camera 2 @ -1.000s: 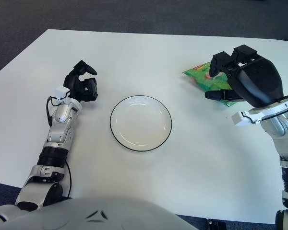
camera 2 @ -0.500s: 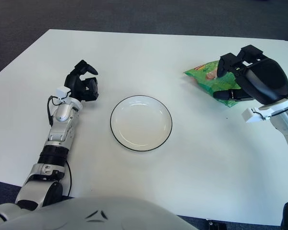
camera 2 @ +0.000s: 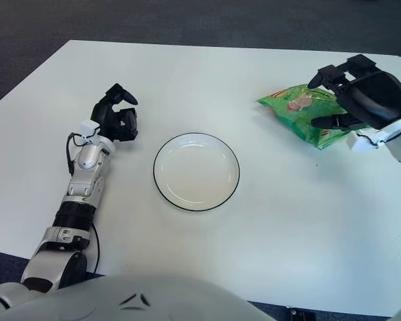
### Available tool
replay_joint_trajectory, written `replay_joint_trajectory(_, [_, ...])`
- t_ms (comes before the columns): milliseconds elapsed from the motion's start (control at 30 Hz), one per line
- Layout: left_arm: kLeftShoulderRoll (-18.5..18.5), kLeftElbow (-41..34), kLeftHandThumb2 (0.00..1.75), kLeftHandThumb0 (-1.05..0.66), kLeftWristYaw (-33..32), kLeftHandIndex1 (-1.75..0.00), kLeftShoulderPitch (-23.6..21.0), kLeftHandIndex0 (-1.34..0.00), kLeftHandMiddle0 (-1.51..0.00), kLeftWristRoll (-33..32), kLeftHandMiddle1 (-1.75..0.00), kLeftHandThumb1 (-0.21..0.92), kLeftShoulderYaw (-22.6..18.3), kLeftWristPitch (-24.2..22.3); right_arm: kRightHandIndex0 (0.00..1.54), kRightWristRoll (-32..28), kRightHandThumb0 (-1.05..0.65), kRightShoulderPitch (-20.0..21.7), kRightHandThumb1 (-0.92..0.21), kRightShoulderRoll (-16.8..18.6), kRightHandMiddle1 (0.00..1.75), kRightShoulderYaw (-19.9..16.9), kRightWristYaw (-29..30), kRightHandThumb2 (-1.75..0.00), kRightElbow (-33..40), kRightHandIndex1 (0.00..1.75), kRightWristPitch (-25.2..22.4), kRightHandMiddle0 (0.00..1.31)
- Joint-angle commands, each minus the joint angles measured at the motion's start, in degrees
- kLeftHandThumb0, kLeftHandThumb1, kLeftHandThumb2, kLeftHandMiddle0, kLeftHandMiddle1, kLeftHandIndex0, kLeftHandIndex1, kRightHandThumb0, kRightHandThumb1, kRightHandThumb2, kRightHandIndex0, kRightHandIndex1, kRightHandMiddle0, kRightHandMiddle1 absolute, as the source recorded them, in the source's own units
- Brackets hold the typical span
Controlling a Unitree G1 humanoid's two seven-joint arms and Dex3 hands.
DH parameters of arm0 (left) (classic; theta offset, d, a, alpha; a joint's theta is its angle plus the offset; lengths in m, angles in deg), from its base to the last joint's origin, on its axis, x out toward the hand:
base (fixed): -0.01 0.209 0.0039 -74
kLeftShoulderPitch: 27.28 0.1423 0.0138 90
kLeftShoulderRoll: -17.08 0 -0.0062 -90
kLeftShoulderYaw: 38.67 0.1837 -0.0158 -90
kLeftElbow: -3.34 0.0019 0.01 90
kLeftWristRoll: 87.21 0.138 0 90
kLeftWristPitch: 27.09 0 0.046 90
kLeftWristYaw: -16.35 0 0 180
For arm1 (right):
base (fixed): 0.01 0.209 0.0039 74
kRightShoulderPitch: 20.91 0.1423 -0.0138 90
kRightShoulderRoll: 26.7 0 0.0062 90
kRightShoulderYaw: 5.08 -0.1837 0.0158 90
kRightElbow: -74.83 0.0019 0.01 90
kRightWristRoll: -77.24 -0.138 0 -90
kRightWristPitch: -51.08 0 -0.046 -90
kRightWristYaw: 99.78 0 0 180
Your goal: Put the snack into the plate.
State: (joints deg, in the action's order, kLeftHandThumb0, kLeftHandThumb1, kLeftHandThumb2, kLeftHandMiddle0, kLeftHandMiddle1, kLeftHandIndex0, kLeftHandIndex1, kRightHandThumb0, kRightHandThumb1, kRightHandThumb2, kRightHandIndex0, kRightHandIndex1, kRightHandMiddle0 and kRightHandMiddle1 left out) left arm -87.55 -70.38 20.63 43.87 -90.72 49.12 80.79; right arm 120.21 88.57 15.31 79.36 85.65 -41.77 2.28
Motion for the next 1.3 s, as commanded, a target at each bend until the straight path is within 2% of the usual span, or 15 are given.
replay_joint_trajectory(0, [0.12,2.28,1.32,-0.48,0.26,-1.75,3.28,-0.62,-1.29,0.56,-1.75,0.31,0.17,0.02,0.00,-1.83,-1.01,1.01,-0.92,-1.03,0.41,1.34,-3.17,-0.80,-0.45,0.11,-2.04,0.00])
replay_joint_trajectory(167, [0.25,2.53,1.32,-0.48,0.21,-1.75,3.24,-0.62,-1.29,0.79,-1.75,0.31,0.33,0.41,0.00,-2.33,-1.04,1.95,-0.92,-0.33,0.25,2.27,-5.48,-0.86,-0.33,0.01,-5.79,0.00])
replay_joint_trajectory(500, [0.71,2.68,1.32,-0.48,0.42,-1.75,3.25,-0.62,-1.29,0.89,-1.75,0.31,0.34,0.49,0.00,-5.70,-1.05,2.95,-0.92,1.63,0.17,2.91,-8.93,-0.92,0.85,0.00,-11.32,0.00])
replay_joint_trajectory(933, [1.00,2.76,1.32,-0.48,0.74,-1.75,3.20,-0.62,-1.29,0.98,-1.75,0.31,0.41,0.69,0.00,-6.48,-1.05,6.66,-0.92,2.16,0.16,6.24,-10.36,-0.92,-2.91,0.00,-11.38,0.00])
replay_joint_trajectory(1267, [0.93,2.14,1.32,-0.48,0.40,-1.75,3.58,-0.62,-1.28,1.49,-1.75,0.32,0.53,0.43,0.00,-5.13,-1.05,12.66,-0.92,3.90,0.19,11.15,-11.12,-0.91,-9.39,0.00,-10.87,0.00])
